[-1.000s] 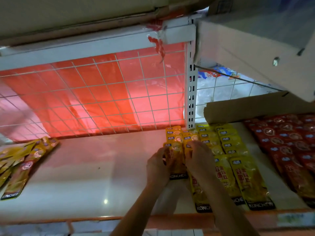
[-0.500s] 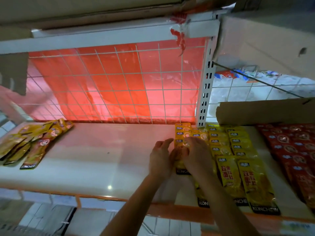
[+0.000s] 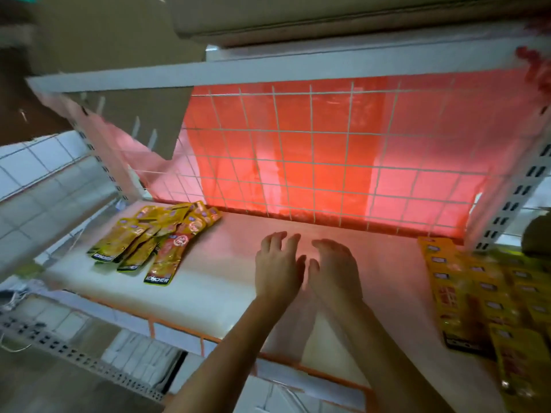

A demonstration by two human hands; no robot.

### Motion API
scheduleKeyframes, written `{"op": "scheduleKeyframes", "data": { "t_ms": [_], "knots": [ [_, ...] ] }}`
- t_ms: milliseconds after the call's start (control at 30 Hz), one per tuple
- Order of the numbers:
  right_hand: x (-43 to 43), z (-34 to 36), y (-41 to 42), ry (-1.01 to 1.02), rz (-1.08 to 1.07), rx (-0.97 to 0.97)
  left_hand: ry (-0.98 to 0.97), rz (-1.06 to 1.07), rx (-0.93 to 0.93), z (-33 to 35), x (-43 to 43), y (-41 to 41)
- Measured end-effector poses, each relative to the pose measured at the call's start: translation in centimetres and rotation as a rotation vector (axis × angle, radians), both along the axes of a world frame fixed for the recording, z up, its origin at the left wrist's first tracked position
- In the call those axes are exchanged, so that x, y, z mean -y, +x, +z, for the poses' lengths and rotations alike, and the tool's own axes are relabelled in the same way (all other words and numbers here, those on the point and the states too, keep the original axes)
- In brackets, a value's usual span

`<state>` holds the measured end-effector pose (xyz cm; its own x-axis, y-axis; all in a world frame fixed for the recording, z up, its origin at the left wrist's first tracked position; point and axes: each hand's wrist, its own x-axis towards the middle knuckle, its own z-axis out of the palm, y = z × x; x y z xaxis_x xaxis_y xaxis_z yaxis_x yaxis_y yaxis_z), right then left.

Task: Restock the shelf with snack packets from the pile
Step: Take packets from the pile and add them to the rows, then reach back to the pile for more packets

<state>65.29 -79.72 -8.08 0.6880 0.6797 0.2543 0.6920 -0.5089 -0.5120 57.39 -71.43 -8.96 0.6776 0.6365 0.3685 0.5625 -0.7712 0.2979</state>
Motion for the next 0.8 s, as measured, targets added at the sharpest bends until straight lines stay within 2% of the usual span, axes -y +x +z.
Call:
{"op": "scheduleKeyframes", "data": {
  "t_ms": [300, 467, 633, 800],
  "knots": [
    [-12.4, -0.2, -7.9, -0.008, 0.132, -0.227, 0.021, 0.229, -0.071, 0.3, -12.0, -8.6],
    [-17.9, 0.0, -10.0, -0.007, 0.101, -0.396, -0.012, 0.368, -0.129, 0.6, -17.9, -11.8],
    [-22.1, -0.6, -10.3, -0.044, 0.06, -0.463, -0.114, 0.357, -0.068, 1.4, -21.9, -12.9],
    [-25.3, -1.1, -10.1, -0.087, -0.034, -0.523, -0.217, 0.311, -0.173, 1.0, -25.2, -12.3]
  ]
}}
